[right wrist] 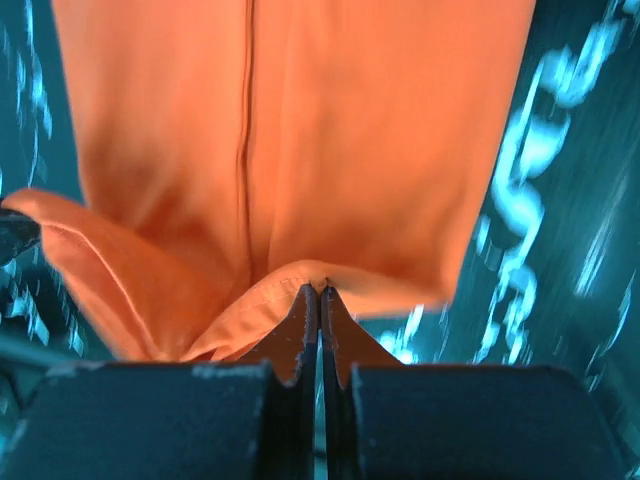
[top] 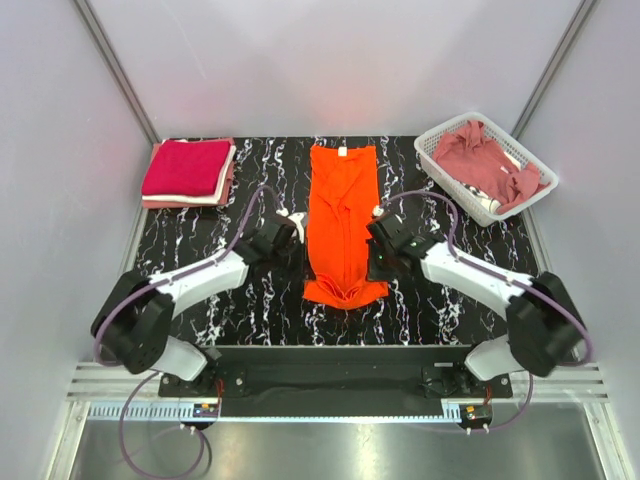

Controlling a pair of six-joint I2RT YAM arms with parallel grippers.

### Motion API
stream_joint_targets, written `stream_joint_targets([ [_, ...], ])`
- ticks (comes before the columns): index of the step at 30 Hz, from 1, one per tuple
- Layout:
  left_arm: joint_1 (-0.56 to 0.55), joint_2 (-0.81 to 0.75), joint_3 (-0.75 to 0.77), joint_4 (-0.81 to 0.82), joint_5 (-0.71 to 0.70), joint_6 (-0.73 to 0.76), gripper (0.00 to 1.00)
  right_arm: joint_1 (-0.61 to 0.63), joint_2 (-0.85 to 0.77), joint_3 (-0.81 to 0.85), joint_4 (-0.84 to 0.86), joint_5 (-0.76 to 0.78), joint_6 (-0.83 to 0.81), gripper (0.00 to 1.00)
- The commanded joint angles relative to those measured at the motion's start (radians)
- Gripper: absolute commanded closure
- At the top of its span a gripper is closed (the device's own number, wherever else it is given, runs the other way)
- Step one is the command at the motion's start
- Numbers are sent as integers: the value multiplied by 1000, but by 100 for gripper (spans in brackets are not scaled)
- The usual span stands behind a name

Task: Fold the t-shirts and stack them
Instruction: Fold the tshirt

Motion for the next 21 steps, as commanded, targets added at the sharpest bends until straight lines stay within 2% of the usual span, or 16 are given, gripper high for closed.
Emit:
stream_joint_targets([
  [1, 68, 93, 143, 11, 56, 88, 100, -71, 123, 139, 22, -13, -149, 100],
  [5, 124, 264, 321, -30, 73, 179, 100, -146, 249, 278, 19, -31, -223, 100],
  [6, 140, 298, 408, -67, 65, 207, 100, -170, 280, 311, 12, -31, -246, 100],
  [9, 186, 421, 558, -113, 85, 212, 100, -218, 402, 432, -15, -55, -281, 100],
  [14, 248, 565, 743, -131, 113, 201, 100, -275, 495, 621, -66, -62, -318, 100],
  [21, 303, 682, 886, -141, 139, 200, 100, -344, 651, 842, -130, -100, -372, 100],
])
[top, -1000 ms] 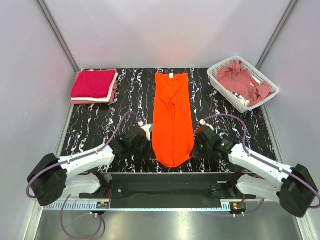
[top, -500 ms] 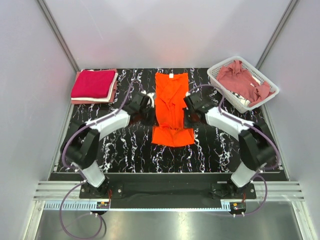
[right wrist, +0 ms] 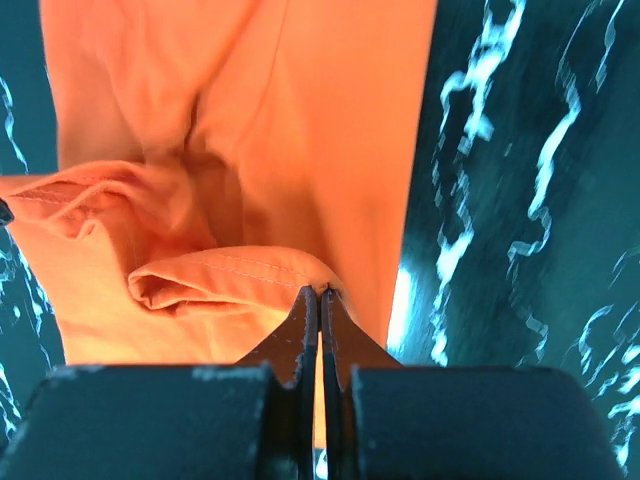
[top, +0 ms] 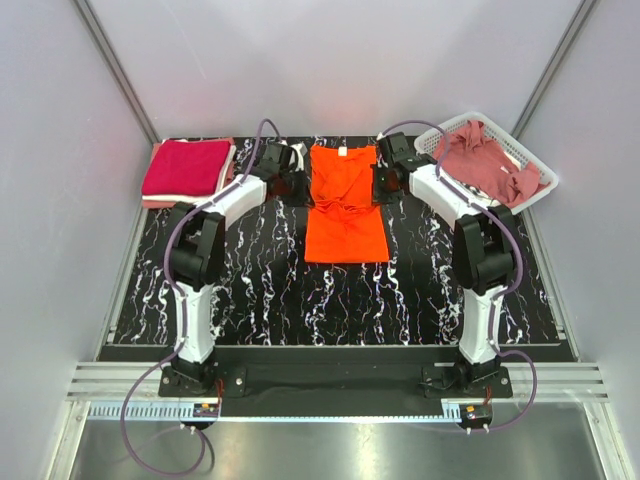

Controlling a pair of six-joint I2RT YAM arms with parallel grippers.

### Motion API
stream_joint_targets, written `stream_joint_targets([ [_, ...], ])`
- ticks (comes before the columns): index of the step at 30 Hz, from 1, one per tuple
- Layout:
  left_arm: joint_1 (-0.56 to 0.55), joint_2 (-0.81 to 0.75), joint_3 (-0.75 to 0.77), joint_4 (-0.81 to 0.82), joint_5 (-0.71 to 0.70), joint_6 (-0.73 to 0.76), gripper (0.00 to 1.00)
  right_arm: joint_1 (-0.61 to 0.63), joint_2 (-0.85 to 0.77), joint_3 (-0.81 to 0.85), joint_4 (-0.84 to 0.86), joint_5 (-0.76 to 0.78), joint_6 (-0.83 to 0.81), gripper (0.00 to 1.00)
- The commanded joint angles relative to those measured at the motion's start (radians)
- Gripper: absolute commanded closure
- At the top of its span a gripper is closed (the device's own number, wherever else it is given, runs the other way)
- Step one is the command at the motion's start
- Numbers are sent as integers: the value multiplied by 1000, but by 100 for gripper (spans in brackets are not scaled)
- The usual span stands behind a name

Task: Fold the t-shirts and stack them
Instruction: Fold the tshirt

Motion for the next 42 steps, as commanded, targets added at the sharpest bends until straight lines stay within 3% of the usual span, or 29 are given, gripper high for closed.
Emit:
stream_joint_targets([
  [1, 22, 41, 99, -4, 60, 21, 100, -27, 56, 115, -43, -46, -49, 100],
  [14, 54, 197, 258, -5, 84, 27, 100, -70, 195, 251, -73, -82, -69, 100],
  [17, 60, 210, 269, -19, 66, 16, 96, -72, 225, 274, -75, -89, -78, 100],
  [19, 63, 208, 269, -19, 57, 16, 87, -78, 231, 286, -76, -66, -81, 100],
  [21, 68, 198, 271, -21, 45, 24, 78, -80, 228, 309, -82, -50, -90, 96],
  [26, 66, 104, 236, -64, -29, 38, 75, -80, 181, 340, -124, -1, -94, 74],
  [30, 48, 3, 82, -64, -63, 31, 68, -78, 74, 228, -127, -27, -52, 69],
  [42, -95, -207, -284, -22, -84, 76, 63, -80, -178, -227, -60, -190, -11, 64],
])
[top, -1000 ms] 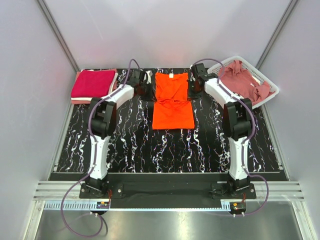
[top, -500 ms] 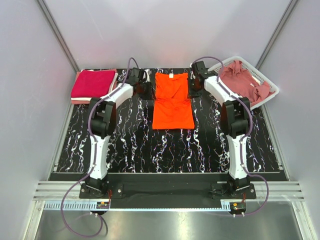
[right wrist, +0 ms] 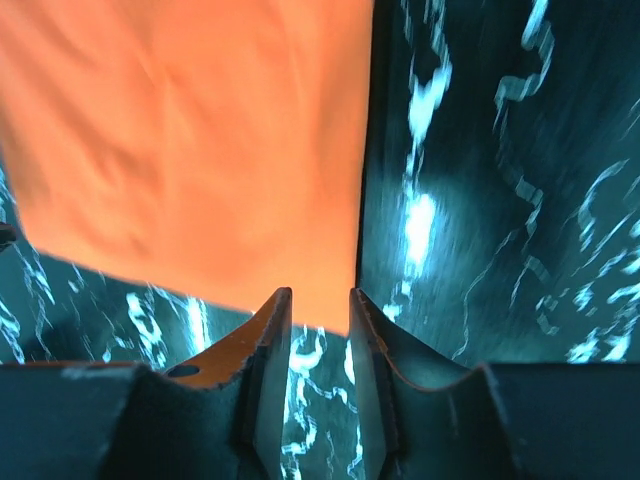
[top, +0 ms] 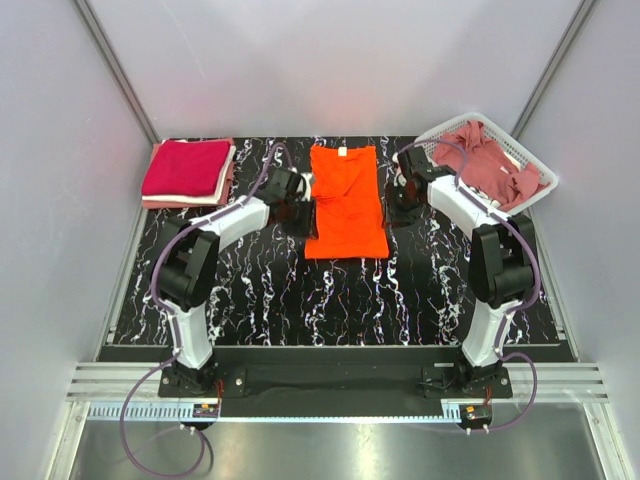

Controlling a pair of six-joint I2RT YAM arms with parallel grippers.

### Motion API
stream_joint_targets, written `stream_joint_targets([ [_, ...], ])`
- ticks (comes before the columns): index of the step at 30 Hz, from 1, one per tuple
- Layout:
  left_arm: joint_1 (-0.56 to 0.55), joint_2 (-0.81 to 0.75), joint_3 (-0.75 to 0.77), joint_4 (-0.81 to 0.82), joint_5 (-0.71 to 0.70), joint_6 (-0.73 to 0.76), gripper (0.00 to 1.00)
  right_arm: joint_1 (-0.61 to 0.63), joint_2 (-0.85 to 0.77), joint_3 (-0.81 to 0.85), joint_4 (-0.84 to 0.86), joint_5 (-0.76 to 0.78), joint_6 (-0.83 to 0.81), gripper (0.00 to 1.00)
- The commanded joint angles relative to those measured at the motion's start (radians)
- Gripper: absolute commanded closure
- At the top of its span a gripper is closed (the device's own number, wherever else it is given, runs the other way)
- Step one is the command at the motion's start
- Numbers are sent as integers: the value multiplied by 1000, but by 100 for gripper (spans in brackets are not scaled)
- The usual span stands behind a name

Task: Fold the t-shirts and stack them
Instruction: Fold the tshirt

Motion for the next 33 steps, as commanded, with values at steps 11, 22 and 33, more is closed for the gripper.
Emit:
stream_joint_targets([
  [11, -23, -87, -229, 139, -17, -5, 55, -6, -47, -218, 100, -115, -4, 60],
  [22, -19, -25, -218, 159, 57, 9, 60, -5, -36, -273, 129, -121, -18, 59],
  [33, -17, -77, -255, 147, 77, 4, 100, -6, -62, -339, 186, -164, -4, 100],
])
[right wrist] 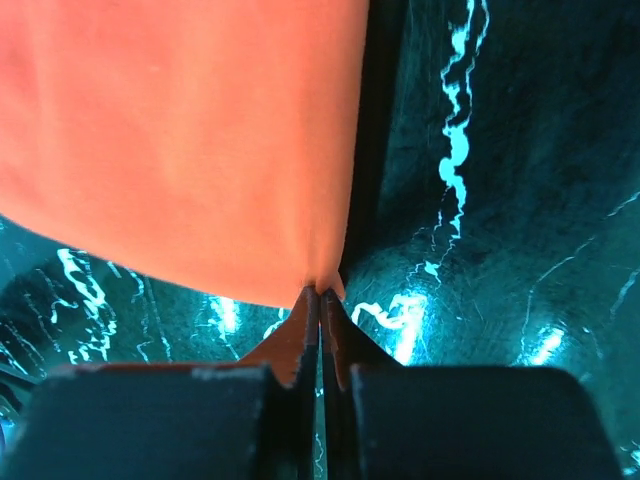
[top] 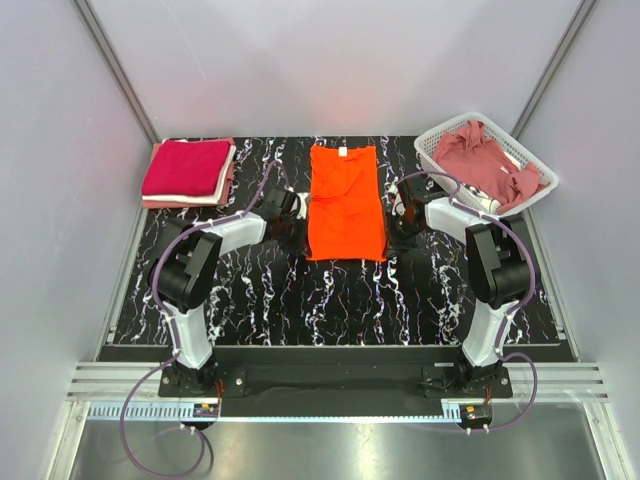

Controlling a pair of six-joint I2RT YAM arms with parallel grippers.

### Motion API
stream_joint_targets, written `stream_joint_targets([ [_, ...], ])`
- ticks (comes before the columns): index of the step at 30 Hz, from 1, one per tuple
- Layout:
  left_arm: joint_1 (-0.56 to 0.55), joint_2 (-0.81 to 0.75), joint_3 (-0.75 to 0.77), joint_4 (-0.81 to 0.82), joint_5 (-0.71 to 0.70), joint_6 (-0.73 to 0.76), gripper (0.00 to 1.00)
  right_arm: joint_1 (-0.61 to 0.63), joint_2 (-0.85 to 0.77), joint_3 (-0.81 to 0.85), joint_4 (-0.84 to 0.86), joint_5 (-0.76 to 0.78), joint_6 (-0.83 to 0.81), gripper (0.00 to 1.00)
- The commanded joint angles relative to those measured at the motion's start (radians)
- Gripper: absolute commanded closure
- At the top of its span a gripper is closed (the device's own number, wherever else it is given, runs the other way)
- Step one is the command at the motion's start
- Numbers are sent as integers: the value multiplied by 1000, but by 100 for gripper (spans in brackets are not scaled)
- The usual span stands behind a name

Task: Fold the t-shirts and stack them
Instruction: Fold the tshirt

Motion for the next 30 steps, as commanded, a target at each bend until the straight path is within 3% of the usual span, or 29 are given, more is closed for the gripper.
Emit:
stream_joint_targets([
  [1, 0, -66, -50, 6, -3, -6, 100, -6, -44, -42, 42, -29, 29, 100],
  [13, -64, -372, -349, 6, -89, -52, 100, 38, -326, -384, 154, -27, 191, 100],
  [14, -72, -416, -367, 4, -102, -59, 98, 52, -361, -427, 171, -26, 205, 100],
  [15, -77, -438, -400, 1, -111, -64, 89, 68, -374, -446, 178, -20, 221, 100],
  [17, -87, -497, -429, -8, -118, -89, 87, 109, -402, -484, 195, -18, 257, 100],
  [18, -92, -519, -452, -17, -128, -95, 85, 123, -409, -493, 203, -18, 267, 95],
  [22, -110, -605, -463, -55, -146, -113, 74, 134, -438, -509, 203, 11, 284, 71],
  [26, -112, -626, -408, -138, -252, -81, 70, 132, -483, -489, 170, 55, 299, 69],
  [30, -114, -585, -316, -100, -195, -49, 69, 132, -489, -434, 156, 80, 299, 73],
])
